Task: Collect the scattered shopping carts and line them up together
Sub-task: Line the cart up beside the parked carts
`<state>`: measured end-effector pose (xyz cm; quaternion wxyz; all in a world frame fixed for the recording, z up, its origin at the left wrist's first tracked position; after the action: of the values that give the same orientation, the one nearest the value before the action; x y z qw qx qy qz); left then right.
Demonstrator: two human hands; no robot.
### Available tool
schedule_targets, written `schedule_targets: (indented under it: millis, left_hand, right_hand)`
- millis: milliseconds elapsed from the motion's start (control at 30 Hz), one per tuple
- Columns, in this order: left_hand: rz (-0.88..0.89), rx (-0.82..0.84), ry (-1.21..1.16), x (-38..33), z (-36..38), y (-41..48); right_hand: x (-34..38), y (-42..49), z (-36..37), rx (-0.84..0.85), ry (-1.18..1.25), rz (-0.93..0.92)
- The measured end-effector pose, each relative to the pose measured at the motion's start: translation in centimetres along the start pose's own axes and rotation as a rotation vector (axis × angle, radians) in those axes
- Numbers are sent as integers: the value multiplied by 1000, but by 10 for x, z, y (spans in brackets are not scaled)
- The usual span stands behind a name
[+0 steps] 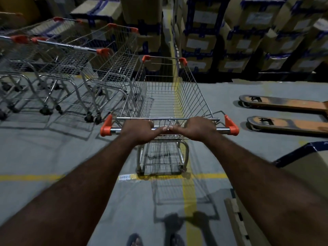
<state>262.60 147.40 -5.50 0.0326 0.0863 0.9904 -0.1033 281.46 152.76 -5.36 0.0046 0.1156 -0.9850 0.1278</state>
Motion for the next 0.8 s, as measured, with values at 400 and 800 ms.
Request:
schedule_targets:
  millis: [400, 800]
  left_hand:
    - [-55, -10, -22, -10, 6, -9]
    - [-40, -26, -30, -3, 8, -9]
  right_hand:
    - [-10, -8, 5, -15, -22, -40]
    - [-5, -10, 10, -12, -45, -3]
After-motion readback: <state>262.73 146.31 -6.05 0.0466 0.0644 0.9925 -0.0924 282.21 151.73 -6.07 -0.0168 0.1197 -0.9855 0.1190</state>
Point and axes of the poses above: each hand's wrist, its own y-axis towards the middle knuckle, its own z-axis out of the palm, x = y × z, the point moved 7 cm from there along y, towards the middle knuckle, and after that the axes turned 10 degrees about z, right-handed, at the moved point
